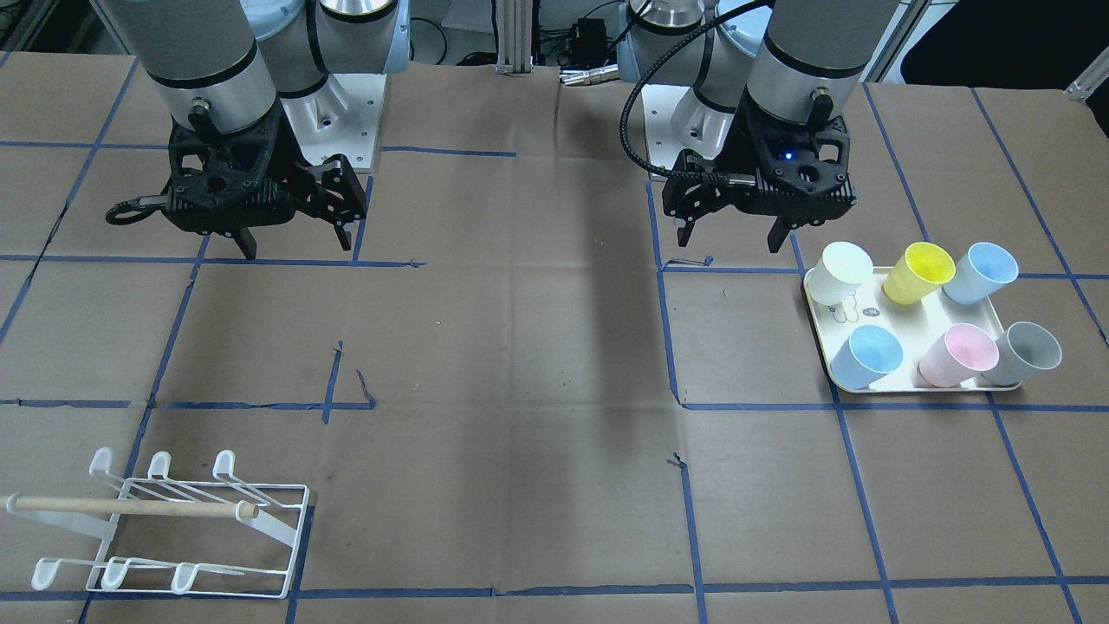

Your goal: Transfer IKEA cup to right arm and place on rack

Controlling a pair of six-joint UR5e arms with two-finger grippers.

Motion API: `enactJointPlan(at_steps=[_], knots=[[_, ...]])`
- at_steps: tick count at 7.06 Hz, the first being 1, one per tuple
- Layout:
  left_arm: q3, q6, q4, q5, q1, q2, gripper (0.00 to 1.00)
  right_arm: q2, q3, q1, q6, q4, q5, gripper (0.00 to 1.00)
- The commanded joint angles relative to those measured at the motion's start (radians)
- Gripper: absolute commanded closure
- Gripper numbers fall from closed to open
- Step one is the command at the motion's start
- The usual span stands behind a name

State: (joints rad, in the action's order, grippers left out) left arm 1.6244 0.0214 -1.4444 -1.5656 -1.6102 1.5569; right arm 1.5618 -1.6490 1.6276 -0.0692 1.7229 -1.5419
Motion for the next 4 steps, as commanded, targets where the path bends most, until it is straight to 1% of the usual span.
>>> enactJointPlan(at_steps=[1,2,3,4], knots=[[0.002,0.000,0.001,-0.008,-0.001,0.003,0.00,-0.002,-0.002,0.000,0.000,-0.006,-0.001,0.00],[0.006,0.000,-0.002,-0.013,-0.002,0.003,0.00,-0.002,-0.006,0.001,-0.003,0.001,0.002,0.00],[0.032,0.003,-0.001,-0.013,0.007,0.003,0.00,-0.006,0.000,0.002,-0.007,0.006,0.000,0.00],[0.067,0.053,0.010,-0.010,0.038,-0.009,0.00,-0.014,0.005,0.000,0.002,0.010,0.000,0.00]])
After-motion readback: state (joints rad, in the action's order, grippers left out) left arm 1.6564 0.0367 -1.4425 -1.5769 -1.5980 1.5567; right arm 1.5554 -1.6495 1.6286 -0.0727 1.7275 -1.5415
